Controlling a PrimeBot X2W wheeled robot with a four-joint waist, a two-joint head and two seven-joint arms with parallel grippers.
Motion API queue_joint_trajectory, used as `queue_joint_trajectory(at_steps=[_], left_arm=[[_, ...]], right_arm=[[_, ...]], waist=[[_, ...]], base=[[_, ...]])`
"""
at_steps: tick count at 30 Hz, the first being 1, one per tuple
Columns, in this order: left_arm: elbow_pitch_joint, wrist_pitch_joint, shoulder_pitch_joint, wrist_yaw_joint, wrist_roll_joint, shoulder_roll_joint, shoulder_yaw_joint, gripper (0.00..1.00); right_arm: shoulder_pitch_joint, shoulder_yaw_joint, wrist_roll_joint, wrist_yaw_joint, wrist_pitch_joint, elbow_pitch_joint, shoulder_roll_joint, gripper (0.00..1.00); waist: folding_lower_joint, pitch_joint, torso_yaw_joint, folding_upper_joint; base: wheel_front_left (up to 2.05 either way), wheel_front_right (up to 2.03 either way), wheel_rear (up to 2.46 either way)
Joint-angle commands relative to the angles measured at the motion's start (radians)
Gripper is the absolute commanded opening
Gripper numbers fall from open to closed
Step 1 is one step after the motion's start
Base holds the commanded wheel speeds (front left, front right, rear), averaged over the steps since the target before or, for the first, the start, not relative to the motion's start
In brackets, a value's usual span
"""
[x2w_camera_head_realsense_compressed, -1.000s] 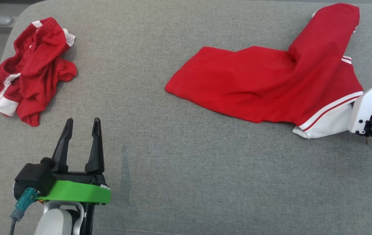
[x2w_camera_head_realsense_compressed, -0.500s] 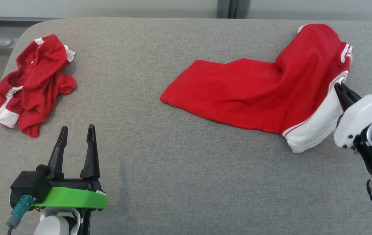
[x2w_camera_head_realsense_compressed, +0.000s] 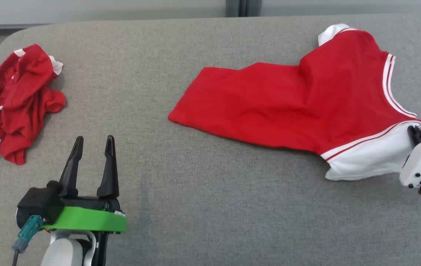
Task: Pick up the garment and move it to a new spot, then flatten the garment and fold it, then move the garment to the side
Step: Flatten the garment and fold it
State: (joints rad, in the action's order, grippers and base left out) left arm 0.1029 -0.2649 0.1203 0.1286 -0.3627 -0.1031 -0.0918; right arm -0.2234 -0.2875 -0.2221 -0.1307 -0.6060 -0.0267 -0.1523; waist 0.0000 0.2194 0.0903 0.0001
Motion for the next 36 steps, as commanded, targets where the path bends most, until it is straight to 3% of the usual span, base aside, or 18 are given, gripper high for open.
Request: queue_joint_trajectory(at_steps=[1, 11, 12, 16, 20, 24, 30, 36], left_arm=[[0.000, 0.001, 0.017, 0.001, 0.001, -0.009, -0.001, 1.00], [0.005, 0.001, 0.045, 0.002, -0.004, -0.014, -0.016, 1.00], [0.007, 0.001, 0.045, 0.002, -0.005, -0.013, -0.016, 1.00], [0.010, 0.001, 0.038, 0.002, -0.006, -0.006, -0.015, 1.00], [0.015, 0.001, 0.016, 0.003, -0.004, 0.000, -0.009, 1.00], [0.015, 0.001, -0.002, 0.003, -0.002, 0.002, 0.005, 1.00], [0.014, 0.001, -0.025, 0.003, 0.003, 0.006, 0.019, 1.00], [0.017, 0.001, -0.051, 0.002, 0.009, 0.009, 0.040, 1.00]], right_arm=[[-0.036, 0.000, 0.023, 0.000, 0.027, 0.046, -0.021, 0.00], [-0.240, 0.002, 0.137, 0.000, 0.299, 0.428, -0.111, 0.00], [-0.254, -0.005, 0.148, 0.000, 0.322, 0.466, -0.109, 1.00], [-0.293, -0.017, 0.165, 0.000, 0.381, 0.548, -0.102, 1.00], [-0.276, -0.022, 0.164, 0.000, 0.412, 0.550, -0.103, 1.00], [-0.230, -0.019, 0.158, 0.000, 0.403, 0.466, -0.085, 1.00], [-0.121, -0.003, 0.176, 0.000, 0.428, 0.239, -0.049, 1.00], [-0.002, 0.065, 0.177, 0.000, 0.550, 0.073, -0.015, 1.00]], waist=[[0.0000, 0.025, 0.011, -0.0001], [0.0000, 0.082, 0.080, -0.0001], [0.0000, 0.082, 0.087, -0.0001], [0.0000, 0.070, 0.105, -0.0001], [0.0000, 0.041, 0.107, -0.0001], [0.0000, 0.007, 0.086, -0.0001], [0.0000, -0.044, 0.041, -0.0001], [0.0000, -0.094, -0.001, -0.0001]], base=[[0.00, 0.00, 0.00], [0.00, 0.00, 0.00], [0.00, 0.00, 0.00], [0.00, 0.00, 0.00], [0.00, 0.00, 0.00], [0.00, 0.00, 0.00], [0.00, 0.00, 0.00], [0.00, 0.00, 0.00]])
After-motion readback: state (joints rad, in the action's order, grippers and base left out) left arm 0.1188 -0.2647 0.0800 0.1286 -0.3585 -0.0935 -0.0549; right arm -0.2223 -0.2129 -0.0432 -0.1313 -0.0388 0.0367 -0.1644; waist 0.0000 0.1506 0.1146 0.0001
